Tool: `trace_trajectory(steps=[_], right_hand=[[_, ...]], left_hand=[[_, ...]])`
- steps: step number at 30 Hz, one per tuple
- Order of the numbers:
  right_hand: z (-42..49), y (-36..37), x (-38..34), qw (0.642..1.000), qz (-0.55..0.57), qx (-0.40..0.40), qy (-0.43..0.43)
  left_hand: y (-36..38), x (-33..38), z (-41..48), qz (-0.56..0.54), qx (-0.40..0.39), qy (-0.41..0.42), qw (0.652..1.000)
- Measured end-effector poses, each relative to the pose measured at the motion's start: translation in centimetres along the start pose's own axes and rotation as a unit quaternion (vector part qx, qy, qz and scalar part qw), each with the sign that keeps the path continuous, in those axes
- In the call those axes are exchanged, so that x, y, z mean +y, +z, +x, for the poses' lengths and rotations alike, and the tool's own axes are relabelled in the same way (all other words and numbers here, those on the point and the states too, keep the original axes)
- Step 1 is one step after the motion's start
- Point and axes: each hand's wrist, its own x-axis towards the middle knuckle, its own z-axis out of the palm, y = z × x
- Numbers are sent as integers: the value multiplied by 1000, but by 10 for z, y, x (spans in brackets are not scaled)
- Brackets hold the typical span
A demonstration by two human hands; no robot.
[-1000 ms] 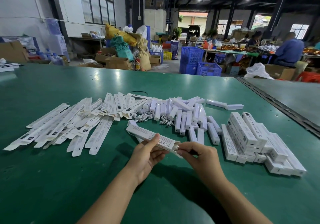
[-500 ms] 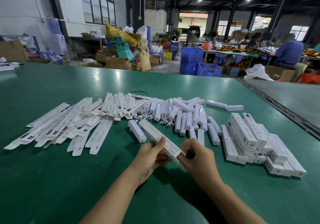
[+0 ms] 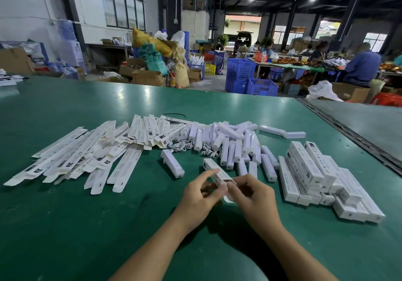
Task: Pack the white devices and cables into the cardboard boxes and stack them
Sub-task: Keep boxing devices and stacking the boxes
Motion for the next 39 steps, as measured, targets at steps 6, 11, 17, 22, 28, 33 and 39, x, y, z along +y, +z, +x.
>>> trace_trajectory(steps=[6, 11, 17, 22, 28, 33, 39], right_hand=[[0, -2, -2, 994, 4, -17, -112], [1, -6, -1, 980, -55, -59, -183], [3, -5, 3, 959, -110, -79, -250], [2, -2, 1, 959, -111, -40, -257], [0, 2, -1, 967, -121, 10, -224], [2, 2, 2, 956, -128, 34, -263], [2, 2, 2, 955, -114, 37, -270]], left_hand=[[-5, -4, 3, 1, 47, 11, 999], [-6, -2, 3, -36, 63, 4, 997], [-11, 1, 3, -94, 51, -21, 994], [-10, 2, 2, -131, 9, -38, 991], [-11, 0, 2, -132, 3, -50, 990], [-9, 2, 3, -161, 15, -57, 985], [-9, 0, 3, -150, 20, -55, 987]])
